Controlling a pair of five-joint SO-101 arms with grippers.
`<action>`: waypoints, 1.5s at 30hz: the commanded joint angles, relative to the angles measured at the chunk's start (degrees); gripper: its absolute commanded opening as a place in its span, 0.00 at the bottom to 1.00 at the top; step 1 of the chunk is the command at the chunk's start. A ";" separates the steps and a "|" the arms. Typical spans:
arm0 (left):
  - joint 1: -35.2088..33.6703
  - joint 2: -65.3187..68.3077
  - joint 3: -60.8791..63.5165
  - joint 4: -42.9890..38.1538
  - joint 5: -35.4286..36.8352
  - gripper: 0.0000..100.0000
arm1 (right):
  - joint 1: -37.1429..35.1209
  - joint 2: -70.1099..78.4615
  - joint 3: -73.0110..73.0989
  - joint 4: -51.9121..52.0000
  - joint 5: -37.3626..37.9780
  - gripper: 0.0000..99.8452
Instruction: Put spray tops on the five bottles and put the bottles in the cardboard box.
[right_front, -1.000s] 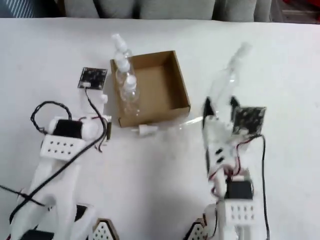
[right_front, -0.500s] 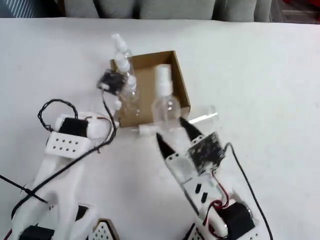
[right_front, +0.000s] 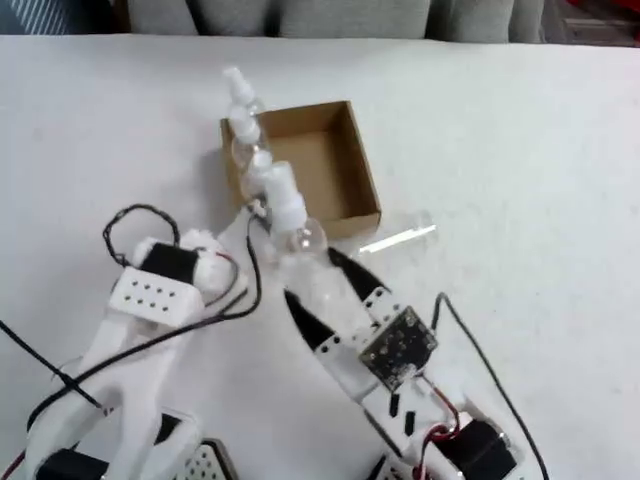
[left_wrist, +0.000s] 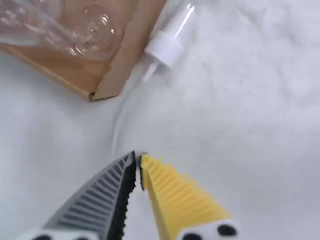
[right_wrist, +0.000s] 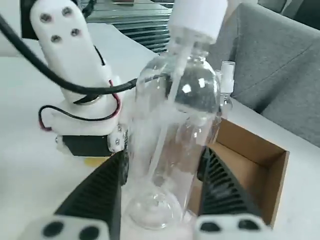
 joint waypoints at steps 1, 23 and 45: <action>-4.53 -0.13 -5.19 -2.02 20.40 0.02 | 0.66 0.22 -1.23 -2.07 0.18 0.02; -5.23 -44.09 18.46 -19.87 53.71 0.02 | -6.29 0.22 2.29 -5.32 -3.96 0.02; 7.78 -49.10 19.25 -11.96 53.54 0.02 | -11.47 0.22 3.96 -4.79 -3.43 0.02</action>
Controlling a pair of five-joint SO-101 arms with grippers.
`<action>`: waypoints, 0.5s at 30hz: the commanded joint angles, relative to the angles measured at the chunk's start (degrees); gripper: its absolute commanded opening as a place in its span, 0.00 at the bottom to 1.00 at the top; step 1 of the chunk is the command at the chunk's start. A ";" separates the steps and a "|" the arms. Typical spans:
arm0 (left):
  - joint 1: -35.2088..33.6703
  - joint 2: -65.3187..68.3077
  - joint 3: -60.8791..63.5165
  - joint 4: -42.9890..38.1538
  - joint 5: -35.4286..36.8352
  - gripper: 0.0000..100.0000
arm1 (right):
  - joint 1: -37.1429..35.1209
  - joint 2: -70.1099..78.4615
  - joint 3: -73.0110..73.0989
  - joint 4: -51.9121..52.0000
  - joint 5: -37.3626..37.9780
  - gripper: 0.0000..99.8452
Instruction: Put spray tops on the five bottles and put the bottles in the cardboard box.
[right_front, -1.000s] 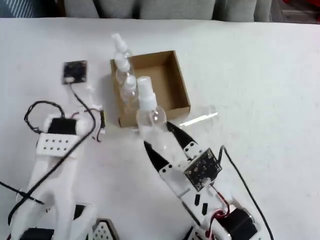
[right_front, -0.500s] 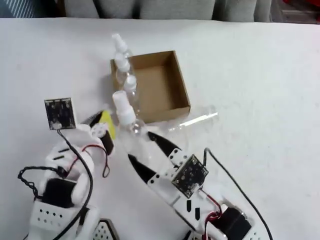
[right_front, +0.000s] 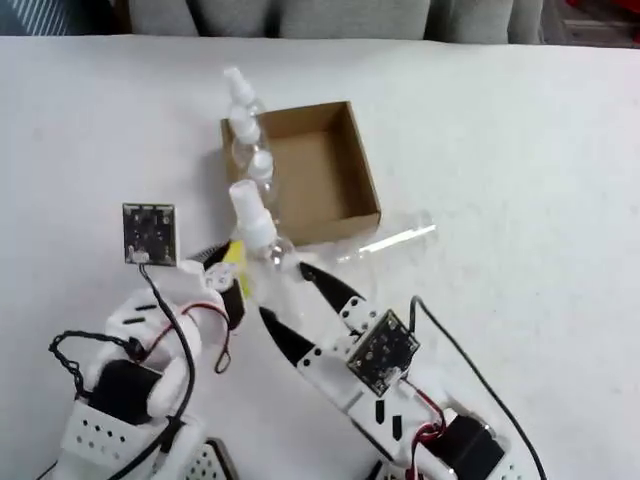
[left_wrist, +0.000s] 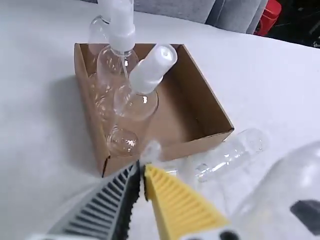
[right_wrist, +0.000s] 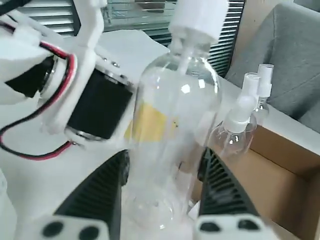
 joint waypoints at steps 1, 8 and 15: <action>2.51 -1.54 -1.76 0.97 0.09 0.02 | -2.68 0.40 0.35 -1.01 0.00 0.02; -0.57 -15.87 2.64 0.97 -0.09 0.02 | -2.95 0.40 0.53 -1.01 0.00 0.02; -1.36 -25.80 14.42 -8.44 0.35 0.02 | -2.68 0.40 0.53 -1.01 0.09 0.02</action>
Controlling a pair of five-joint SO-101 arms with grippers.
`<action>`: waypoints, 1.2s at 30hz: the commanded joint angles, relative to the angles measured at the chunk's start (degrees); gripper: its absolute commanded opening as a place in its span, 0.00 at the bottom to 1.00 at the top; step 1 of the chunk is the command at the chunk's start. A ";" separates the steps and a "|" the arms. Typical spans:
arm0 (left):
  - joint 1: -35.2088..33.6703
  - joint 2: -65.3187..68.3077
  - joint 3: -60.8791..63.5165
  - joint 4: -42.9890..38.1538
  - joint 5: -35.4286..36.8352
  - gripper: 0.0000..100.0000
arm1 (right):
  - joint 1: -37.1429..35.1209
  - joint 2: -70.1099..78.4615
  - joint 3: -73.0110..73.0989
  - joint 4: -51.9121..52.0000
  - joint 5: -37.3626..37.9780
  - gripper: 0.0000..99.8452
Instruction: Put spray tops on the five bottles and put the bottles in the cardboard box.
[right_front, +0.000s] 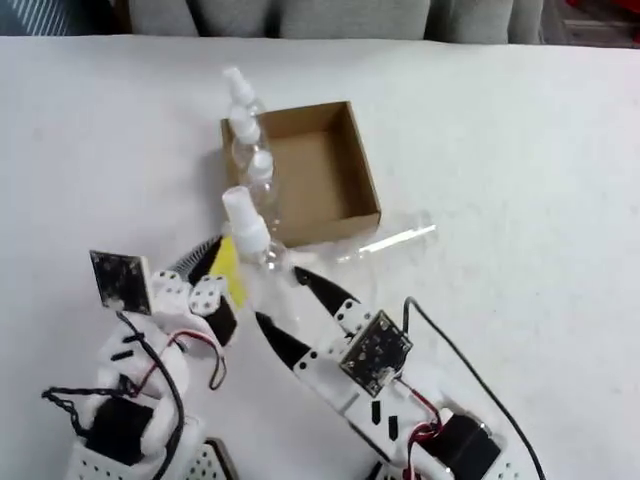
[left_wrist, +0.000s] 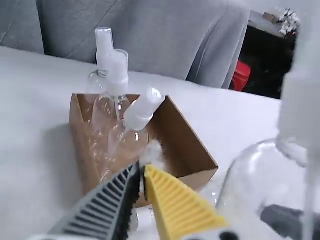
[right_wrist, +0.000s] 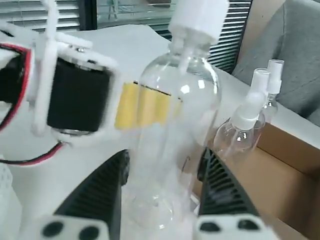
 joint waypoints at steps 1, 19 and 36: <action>-0.22 -2.15 2.90 -4.84 0.62 0.02 | -1.54 0.48 -0.26 -1.01 0.18 0.02; 15.96 -1.98 -0.09 0.35 -14.51 0.02 | 9.71 0.40 -0.26 1.54 4.40 0.02; 10.59 -1.54 5.54 -22.86 -14.77 0.02 | 9.98 0.40 -0.53 5.41 6.15 0.02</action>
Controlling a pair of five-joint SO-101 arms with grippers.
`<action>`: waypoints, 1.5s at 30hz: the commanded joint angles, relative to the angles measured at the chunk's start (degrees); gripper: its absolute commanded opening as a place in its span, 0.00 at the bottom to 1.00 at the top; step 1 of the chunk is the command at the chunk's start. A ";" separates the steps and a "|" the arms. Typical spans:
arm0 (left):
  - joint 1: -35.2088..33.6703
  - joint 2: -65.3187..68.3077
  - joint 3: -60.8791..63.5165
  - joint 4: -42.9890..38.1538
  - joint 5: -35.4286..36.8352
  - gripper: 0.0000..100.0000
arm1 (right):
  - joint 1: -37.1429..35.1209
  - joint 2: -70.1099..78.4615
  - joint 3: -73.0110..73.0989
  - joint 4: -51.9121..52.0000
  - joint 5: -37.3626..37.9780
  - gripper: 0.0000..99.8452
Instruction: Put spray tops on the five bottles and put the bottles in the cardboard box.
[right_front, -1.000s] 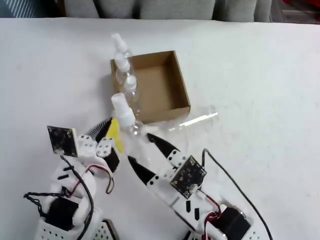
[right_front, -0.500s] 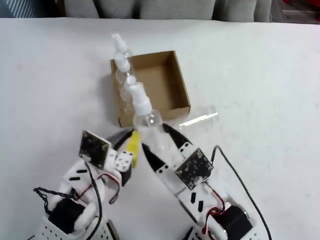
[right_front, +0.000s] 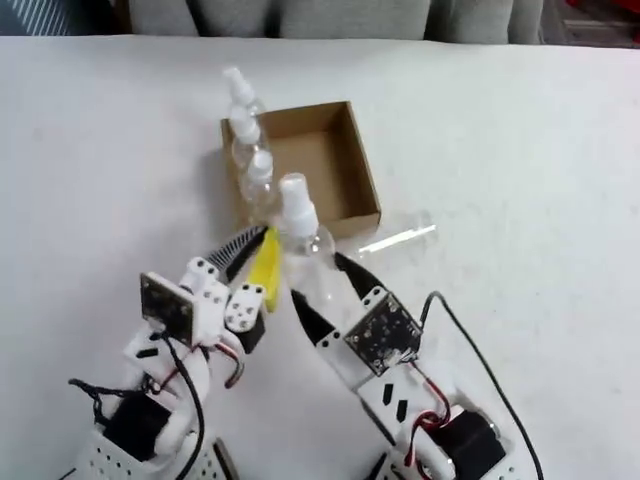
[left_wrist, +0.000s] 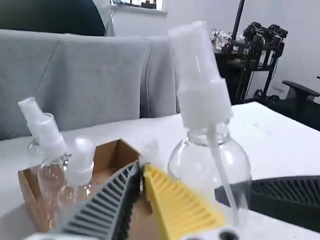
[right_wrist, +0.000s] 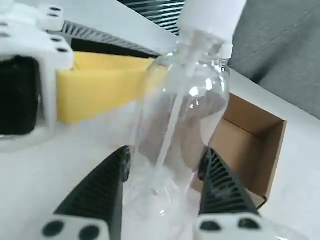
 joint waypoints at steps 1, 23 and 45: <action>-0.31 -0.04 -0.62 -6.33 -0.53 0.02 | -0.48 0.40 -0.53 0.40 0.88 0.02; 1.89 29.58 -23.82 1.76 -9.85 0.02 | 2.95 0.40 -0.18 -0.04 0.88 0.02; 3.38 19.74 -17.58 2.29 -9.49 0.02 | 9.36 0.40 1.23 -1.63 0.88 0.02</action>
